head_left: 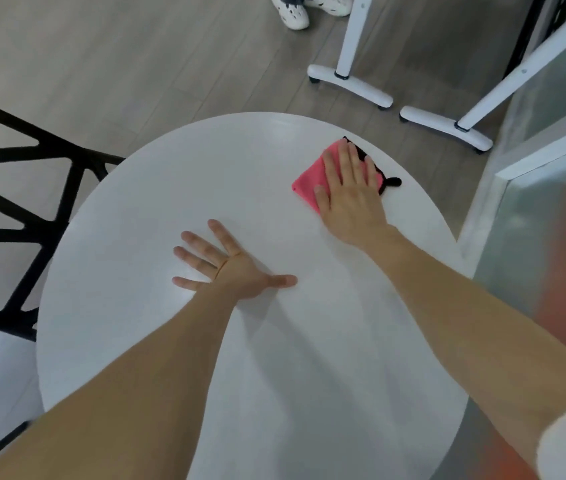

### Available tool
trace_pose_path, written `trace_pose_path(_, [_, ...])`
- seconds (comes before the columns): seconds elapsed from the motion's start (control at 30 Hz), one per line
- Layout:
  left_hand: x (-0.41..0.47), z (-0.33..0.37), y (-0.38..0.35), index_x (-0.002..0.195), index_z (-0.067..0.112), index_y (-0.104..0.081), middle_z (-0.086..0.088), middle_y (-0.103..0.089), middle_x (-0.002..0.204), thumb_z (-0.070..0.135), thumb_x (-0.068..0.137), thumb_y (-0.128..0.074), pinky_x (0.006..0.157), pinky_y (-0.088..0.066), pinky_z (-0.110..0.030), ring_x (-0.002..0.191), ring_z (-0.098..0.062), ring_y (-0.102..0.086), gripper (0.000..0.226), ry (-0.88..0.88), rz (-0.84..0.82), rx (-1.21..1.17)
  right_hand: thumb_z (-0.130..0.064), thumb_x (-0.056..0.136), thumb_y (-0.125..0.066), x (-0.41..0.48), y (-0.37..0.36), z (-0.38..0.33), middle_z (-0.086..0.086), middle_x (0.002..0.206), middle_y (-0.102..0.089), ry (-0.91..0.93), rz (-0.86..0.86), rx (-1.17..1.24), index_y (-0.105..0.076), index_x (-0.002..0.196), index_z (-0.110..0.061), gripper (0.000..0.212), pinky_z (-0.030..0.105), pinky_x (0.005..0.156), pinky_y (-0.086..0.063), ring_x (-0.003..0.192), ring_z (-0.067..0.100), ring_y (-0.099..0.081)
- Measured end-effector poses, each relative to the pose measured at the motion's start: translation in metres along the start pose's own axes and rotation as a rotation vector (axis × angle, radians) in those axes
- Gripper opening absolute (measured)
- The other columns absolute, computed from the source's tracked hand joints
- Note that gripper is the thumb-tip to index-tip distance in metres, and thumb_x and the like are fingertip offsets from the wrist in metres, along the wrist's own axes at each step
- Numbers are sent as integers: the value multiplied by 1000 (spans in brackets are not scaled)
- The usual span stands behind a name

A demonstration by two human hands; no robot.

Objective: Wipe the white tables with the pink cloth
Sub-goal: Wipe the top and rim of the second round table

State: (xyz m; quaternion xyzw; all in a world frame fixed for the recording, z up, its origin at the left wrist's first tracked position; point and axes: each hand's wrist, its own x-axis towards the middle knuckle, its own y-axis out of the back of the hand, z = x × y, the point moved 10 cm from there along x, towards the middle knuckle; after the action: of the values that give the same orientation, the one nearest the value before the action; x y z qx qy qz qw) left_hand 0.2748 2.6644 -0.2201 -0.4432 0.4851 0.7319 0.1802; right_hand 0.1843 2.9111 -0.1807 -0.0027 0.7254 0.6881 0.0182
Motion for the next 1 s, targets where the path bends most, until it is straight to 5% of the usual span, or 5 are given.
trace_pose_path(0.3, [-9,-4,-3,161,32,38,-18,51,163,98,42,-82,118,22,-79,150,-43,50,181,-139,191,-79,-45,115,-24,-118,2,24,13,182,-2,18,-56,41,-14,174,-11,68,55,134,-14,169,27,-1])
trace_pose_path(0.43, [-37,5,-9,173,21,-9,-12,5,182,102,83,-42,133,4,-65,167,-26,20,126,-476,581,229,-48,114,-27,-168,-4,43,14,182,-1,53,-155,6,-17,173,-11,71,56,134,-15,169,28,0])
trace_pose_path(0.57, [-38,44,-13,172,22,-20,-8,-10,182,76,107,-25,134,-3,-63,169,-23,6,84,-603,707,262,-49,112,-31,-64,-5,25,22,180,-10,48,-40,11,-24,172,-8,72,57,134,-14,168,35,-10])
trace_pose_path(0.73, [-33,52,-22,169,24,-31,-9,-16,181,57,111,-33,133,-2,-63,169,-24,-1,67,-593,792,283,-55,109,-21,44,-8,-2,20,180,-9,-27,-27,115,-21,173,-12,78,55,135,-5,168,33,-7])
trace_pose_path(1.0, [-38,51,-15,166,22,-40,-8,-24,179,44,109,-38,133,-7,-64,169,-24,-10,61,-589,830,270,-55,114,-29,-120,1,49,17,182,-1,-28,-82,113,-13,174,-13,75,57,135,-11,169,32,1])
